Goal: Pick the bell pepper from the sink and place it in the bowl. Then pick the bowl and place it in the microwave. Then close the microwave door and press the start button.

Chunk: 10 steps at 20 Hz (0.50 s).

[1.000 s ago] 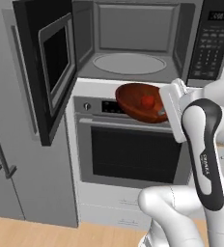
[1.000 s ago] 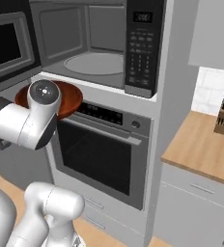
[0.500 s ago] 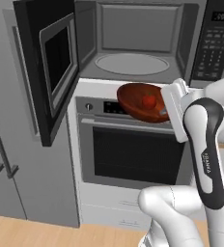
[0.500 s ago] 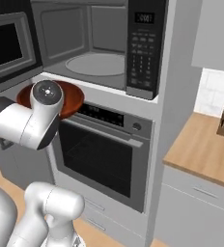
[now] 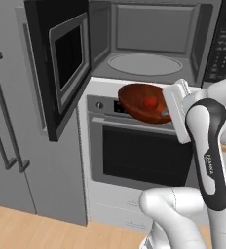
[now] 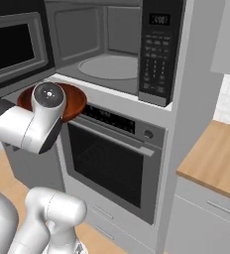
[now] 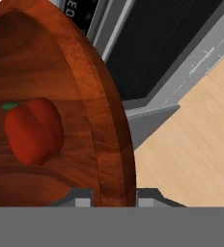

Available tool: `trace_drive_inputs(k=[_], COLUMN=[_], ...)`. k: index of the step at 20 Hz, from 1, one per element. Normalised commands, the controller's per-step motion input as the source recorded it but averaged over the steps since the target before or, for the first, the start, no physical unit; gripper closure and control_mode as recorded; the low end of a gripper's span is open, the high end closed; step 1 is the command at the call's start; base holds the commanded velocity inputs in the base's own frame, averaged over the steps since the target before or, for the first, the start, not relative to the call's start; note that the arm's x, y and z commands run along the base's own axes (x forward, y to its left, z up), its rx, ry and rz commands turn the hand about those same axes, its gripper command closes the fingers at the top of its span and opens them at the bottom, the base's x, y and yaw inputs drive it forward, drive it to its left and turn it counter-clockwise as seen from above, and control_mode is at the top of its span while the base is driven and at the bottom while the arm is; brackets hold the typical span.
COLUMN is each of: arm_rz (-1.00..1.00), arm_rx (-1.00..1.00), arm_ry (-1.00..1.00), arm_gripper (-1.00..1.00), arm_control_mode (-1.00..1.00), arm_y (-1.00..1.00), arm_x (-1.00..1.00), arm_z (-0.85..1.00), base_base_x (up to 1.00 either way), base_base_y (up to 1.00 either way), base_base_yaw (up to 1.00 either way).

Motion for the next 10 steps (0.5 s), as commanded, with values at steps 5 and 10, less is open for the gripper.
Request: trace_drive_inputs(k=[5, 10], arm_rz=[0.0, 0.0], arm_rx=[0.0, 0.0], arm_ry=[0.0, 0.0], arm_gripper=[1.0, 1.0], arm_control_mode=[1.0, 1.0], arm_y=[0.0, 0.0], arm_x=[0.0, 0.0], arm_z=[0.0, 0.0], base_base_x=[0.47, 0.38], base_base_y=[-0.01, 0.0], base_base_yaw=[0.01, 0.0])
